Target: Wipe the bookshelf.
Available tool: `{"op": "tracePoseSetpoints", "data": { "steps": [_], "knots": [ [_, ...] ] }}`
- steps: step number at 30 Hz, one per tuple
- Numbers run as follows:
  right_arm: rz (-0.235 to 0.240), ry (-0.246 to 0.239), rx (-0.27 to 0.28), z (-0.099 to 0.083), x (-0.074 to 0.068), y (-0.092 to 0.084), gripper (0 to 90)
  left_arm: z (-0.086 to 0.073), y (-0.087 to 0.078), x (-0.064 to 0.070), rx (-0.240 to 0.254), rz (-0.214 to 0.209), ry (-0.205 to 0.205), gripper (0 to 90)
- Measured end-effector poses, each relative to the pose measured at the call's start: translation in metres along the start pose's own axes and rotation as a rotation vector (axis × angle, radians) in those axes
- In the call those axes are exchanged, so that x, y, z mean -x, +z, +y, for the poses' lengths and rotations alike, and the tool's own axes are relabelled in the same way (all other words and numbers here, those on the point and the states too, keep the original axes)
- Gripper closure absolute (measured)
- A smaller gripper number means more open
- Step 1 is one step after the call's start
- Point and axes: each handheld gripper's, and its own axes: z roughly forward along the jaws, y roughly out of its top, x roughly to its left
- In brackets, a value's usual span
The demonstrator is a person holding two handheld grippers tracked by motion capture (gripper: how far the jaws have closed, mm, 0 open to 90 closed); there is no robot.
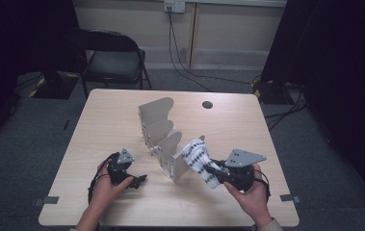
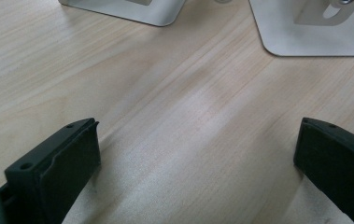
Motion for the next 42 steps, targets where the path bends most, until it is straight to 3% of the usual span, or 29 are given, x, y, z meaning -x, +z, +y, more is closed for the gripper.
{"op": "tracePoseSetpoints", "data": {
  "steps": [9,23,32,42],
  "knots": [
    [0.029,0.009,-0.016,-0.008,-0.001,0.013,74.9,0.000,0.000,0.000,0.001,-0.001,-0.001,0.0],
    [0.057,0.031,-0.138,-0.045,-0.004,0.040,74.9,0.000,0.000,0.000,0.000,0.000,0.000,0.0],
    [0.064,0.054,-0.180,-0.059,0.000,0.052,74.7,0.000,0.000,0.000,-0.001,0.001,0.002,0.0],
    [0.059,0.048,-0.233,-0.069,0.000,0.057,74.4,0.000,0.000,0.000,0.000,0.001,0.002,0.0]
  ]
}}
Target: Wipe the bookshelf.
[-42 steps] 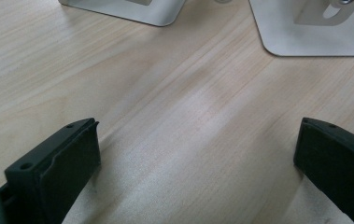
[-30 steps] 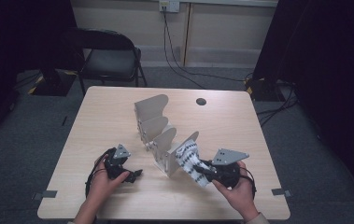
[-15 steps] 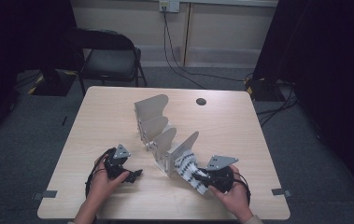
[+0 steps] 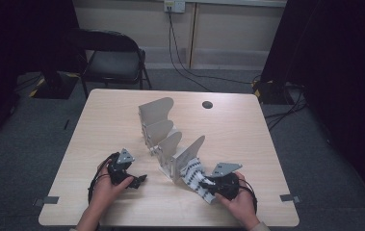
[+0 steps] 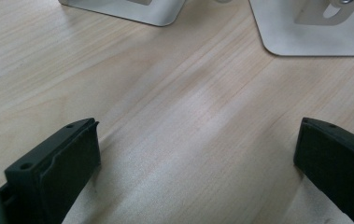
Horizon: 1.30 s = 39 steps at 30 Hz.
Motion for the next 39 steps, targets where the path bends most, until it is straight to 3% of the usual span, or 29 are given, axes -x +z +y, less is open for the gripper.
{"op": "tracePoseSetpoints", "data": {
  "steps": [8,16,25,26,27,28,29,32,35,37,39],
  "knots": [
    [0.012,-0.010,-0.040,-0.006,-0.001,0.003,74.3,0.000,0.000,0.000,-0.001,0.001,0.002,0.0],
    [0.028,0.005,-0.034,-0.011,0.001,-0.005,74.3,0.000,0.000,0.000,-0.001,0.001,0.002,0.0],
    [-0.008,0.019,0.082,0.000,0.007,-0.041,74.3,0.000,0.000,0.000,-0.001,0.001,0.001,0.0],
    [-0.016,0.006,0.127,0.008,0.005,-0.052,74.3,0.000,0.000,0.000,0.000,0.000,-0.002,0.0],
    [-0.016,0.006,0.127,0.008,0.005,-0.052,74.3,0.000,0.000,0.000,0.000,0.000,-0.002,0.0],
    [-0.017,-0.008,0.171,0.018,0.002,-0.063,74.4,0.000,0.000,0.000,0.000,0.000,-0.002,0.0],
    [-0.017,-0.008,0.171,0.018,0.002,-0.063,74.4,0.000,0.000,0.000,0.000,0.000,-0.002,0.0],
    [-0.026,-0.042,0.257,0.035,-0.005,-0.080,74.3,0.000,0.000,0.000,-0.001,0.001,0.002,0.0],
    [-0.015,-0.055,0.282,0.042,-0.009,-0.083,74.4,0.000,0.000,0.000,-0.001,0.001,0.002,0.0],
    [0.000,-0.078,0.272,0.047,-0.015,-0.078,74.4,0.000,0.000,0.000,0.000,0.000,-0.002,0.0],
    [0.009,-0.094,0.234,0.048,-0.018,-0.062,74.4,0.000,0.000,0.000,0.000,0.000,0.002,0.0]
  ]
}}
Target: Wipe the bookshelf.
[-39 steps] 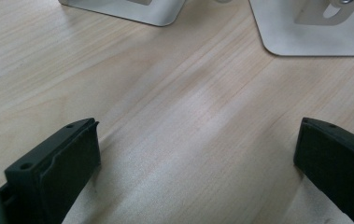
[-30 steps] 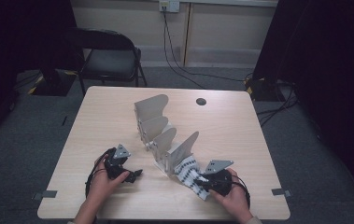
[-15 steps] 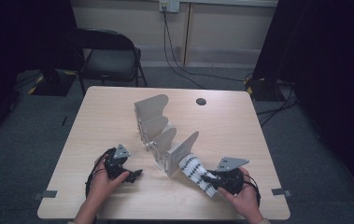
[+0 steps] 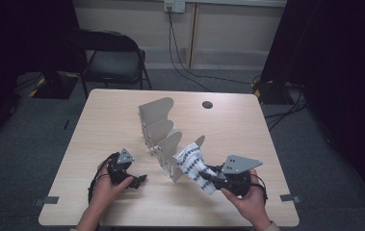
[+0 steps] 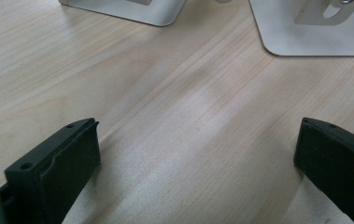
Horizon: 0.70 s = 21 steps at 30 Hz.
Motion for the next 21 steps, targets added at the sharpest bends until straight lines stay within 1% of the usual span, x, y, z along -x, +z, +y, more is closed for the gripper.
{"op": "tracePoseSetpoints", "data": {
  "steps": [3,4,5,6,8,9,10,12,13,18,21],
  "knots": [
    [0.016,0.005,-0.028,-0.006,0.000,0.013,74.3,0.000,0.000,0.000,0.000,0.000,0.000,0.0],
    [0.016,0.005,-0.028,-0.006,0.000,0.013,74.3,0.000,0.000,0.000,0.000,0.000,0.000,0.0],
    [0.019,0.009,-0.035,-0.008,0.000,0.015,74.3,0.000,0.000,0.000,0.000,0.000,0.000,0.0],
    [0.022,0.024,-0.052,-0.014,0.002,0.021,74.4,0.000,0.000,0.000,-0.001,0.000,-0.001,0.0],
    [0.021,0.025,-0.070,-0.019,0.003,0.025,74.3,0.000,0.000,0.000,0.000,0.000,0.000,0.0],
    [0.021,0.025,-0.070,-0.019,0.003,0.025,74.3,0.000,0.000,0.000,0.000,0.000,0.000,0.0],
    [0.021,0.035,-0.087,-0.025,0.003,0.028,74.3,0.000,0.000,0.000,0.000,0.000,-0.001,0.0],
    [0.020,0.036,-0.093,-0.027,0.003,0.029,74.3,0.000,0.000,0.000,0.000,0.000,-0.001,0.0],
    [0.022,0.036,-0.106,-0.031,0.003,0.031,74.3,0.000,0.000,0.000,0.000,0.000,-0.001,0.0],
    [0.029,0.040,-0.138,-0.038,0.002,0.038,74.3,0.000,0.000,0.000,-0.001,0.000,-0.001,0.0],
    [0.031,0.040,-0.148,-0.041,0.001,0.040,74.3,0.000,0.000,0.000,0.000,0.000,-0.001,0.0]
  ]
}}
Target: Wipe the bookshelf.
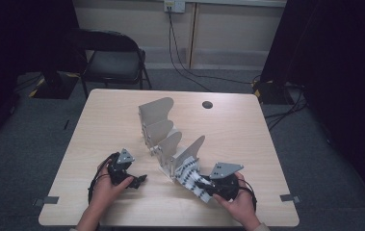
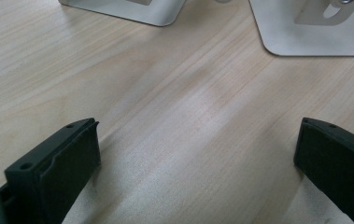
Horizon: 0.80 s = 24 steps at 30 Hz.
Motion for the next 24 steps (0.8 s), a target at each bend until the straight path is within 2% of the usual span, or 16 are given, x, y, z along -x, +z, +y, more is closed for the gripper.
{"op": "tracePoseSetpoints", "data": {
  "steps": [13,24],
  "knots": [
    [0.003,0.022,-0.059,-0.015,0.003,0.012,74.3,0.000,0.000,0.000,0.000,-0.001,-0.007,0.0],
    [0.007,0.012,-0.093,-0.019,0.002,0.014,74.0,0.000,0.000,0.000,0.000,0.000,-0.003,0.0]
  ]
}}
